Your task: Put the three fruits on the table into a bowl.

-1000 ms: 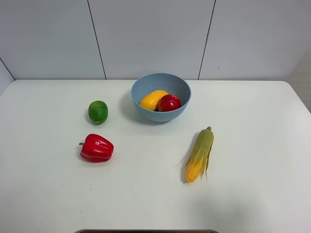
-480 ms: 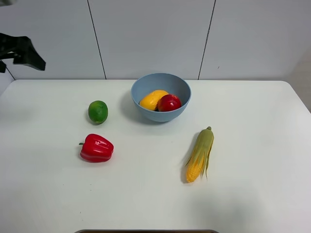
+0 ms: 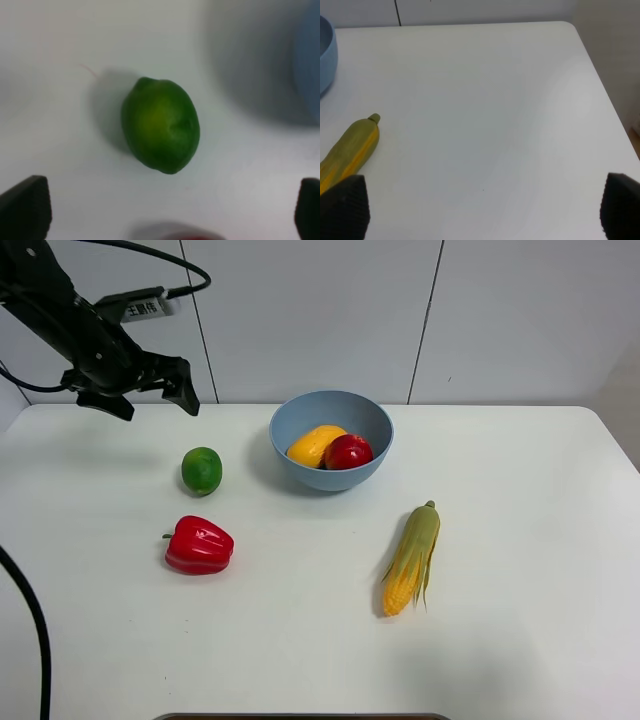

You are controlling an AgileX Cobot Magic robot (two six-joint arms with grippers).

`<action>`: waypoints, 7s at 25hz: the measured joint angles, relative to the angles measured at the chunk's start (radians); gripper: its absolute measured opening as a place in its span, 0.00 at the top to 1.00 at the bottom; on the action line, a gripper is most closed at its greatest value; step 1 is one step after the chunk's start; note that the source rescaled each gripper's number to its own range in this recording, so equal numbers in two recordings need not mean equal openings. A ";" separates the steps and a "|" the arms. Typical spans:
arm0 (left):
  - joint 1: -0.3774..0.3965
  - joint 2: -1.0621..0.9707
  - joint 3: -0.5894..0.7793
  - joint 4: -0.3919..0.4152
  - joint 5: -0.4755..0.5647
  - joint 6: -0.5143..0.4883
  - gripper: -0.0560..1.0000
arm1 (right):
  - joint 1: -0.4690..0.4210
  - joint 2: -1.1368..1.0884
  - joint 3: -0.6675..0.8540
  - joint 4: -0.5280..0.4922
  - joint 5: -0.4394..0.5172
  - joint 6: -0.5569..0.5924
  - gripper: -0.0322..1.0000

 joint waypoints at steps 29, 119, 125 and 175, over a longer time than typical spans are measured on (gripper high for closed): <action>-0.050 0.322 -0.019 0.107 -0.218 -0.021 0.02 | 0.000 0.000 0.000 0.000 0.000 0.000 0.00; -0.413 0.205 -0.019 0.003 -0.661 -0.052 0.95 | 0.000 0.000 0.000 0.000 0.000 0.001 0.00; -0.417 0.228 -0.019 -0.013 -0.661 -0.052 0.92 | 0.000 0.000 0.000 0.000 0.000 0.001 0.00; -0.006 -0.967 0.375 0.363 0.372 -0.130 0.02 | 0.000 0.000 0.000 0.000 0.000 0.001 0.00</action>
